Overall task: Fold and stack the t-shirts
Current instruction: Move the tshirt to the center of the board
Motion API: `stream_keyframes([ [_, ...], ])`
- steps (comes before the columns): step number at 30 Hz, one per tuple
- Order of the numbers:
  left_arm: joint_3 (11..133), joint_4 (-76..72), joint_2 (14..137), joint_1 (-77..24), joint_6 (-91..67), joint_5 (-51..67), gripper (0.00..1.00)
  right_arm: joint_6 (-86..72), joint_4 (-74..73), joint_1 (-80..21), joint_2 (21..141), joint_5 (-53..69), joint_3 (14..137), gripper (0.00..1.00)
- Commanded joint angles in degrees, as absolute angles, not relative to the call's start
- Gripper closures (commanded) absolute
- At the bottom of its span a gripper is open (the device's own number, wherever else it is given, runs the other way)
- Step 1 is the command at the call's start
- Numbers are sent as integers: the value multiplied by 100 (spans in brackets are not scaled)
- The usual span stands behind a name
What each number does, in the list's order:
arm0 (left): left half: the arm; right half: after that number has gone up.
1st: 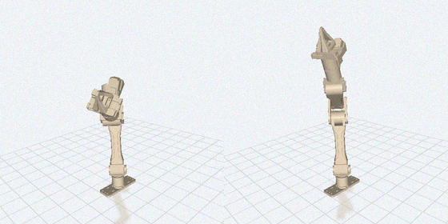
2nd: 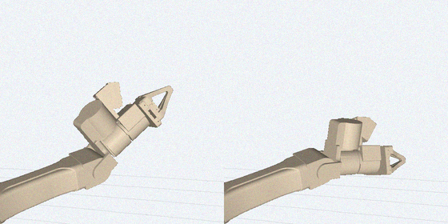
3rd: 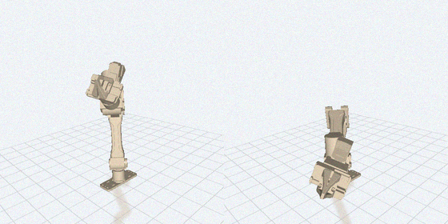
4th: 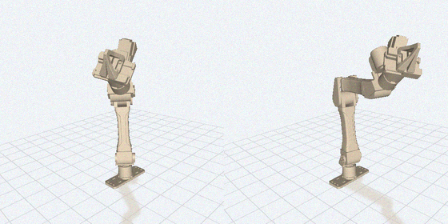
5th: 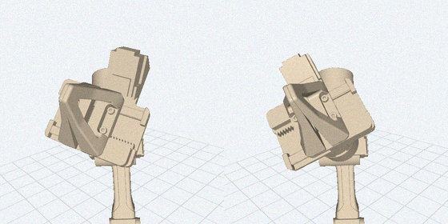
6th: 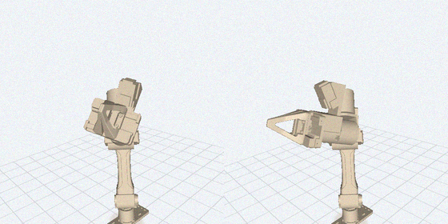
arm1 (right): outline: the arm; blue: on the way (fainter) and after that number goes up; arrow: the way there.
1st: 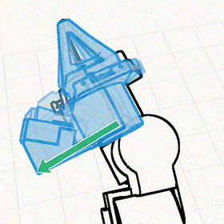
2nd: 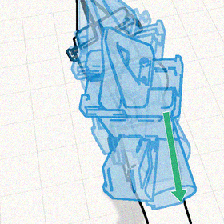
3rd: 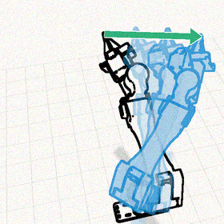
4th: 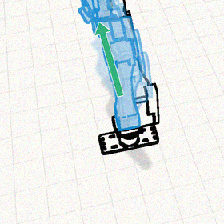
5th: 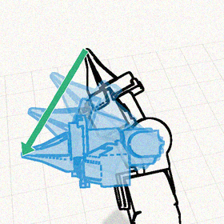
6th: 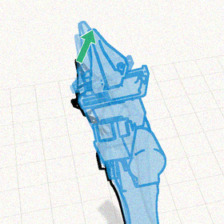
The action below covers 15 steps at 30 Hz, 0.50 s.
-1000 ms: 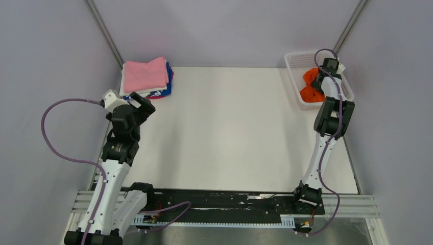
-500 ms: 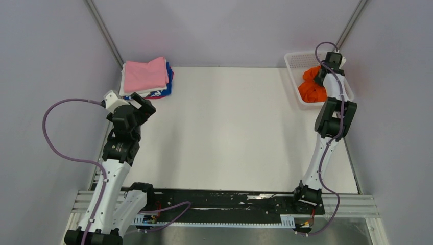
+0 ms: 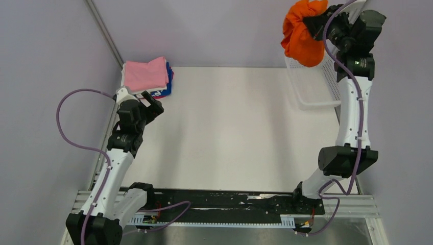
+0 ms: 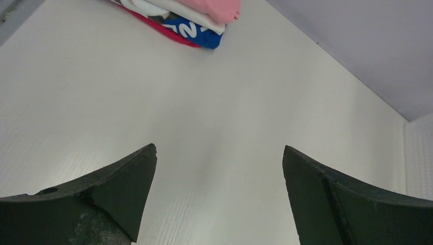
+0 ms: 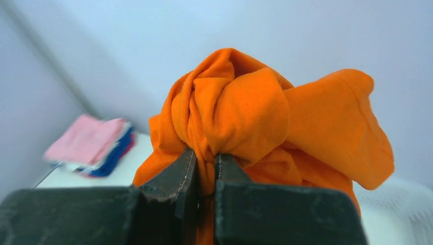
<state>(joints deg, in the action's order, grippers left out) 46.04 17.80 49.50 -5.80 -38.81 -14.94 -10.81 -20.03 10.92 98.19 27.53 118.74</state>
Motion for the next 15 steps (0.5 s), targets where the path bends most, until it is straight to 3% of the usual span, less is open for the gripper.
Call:
stream_keyframes([
  [1,5009,1670,5248,-580,-3683,-665,0,-970,-1565,419,9523,4827,11525,100],
  [7,5049,1709,5319,-580,-3671,-512,0,-604,-1503,-785,9313,6470,10798,100],
  [10,5037,1810,5268,-582,-3679,-565,0,145,-1501,-946,9016,6491,9715,93],
  [12,5061,1941,5276,-580,-3678,-628,0,799,-1514,-941,8661,5882,8758,82],
  [15,5132,2316,5353,-581,-3682,-763,0,883,-1170,-913,8117,3686,7499,45],
])
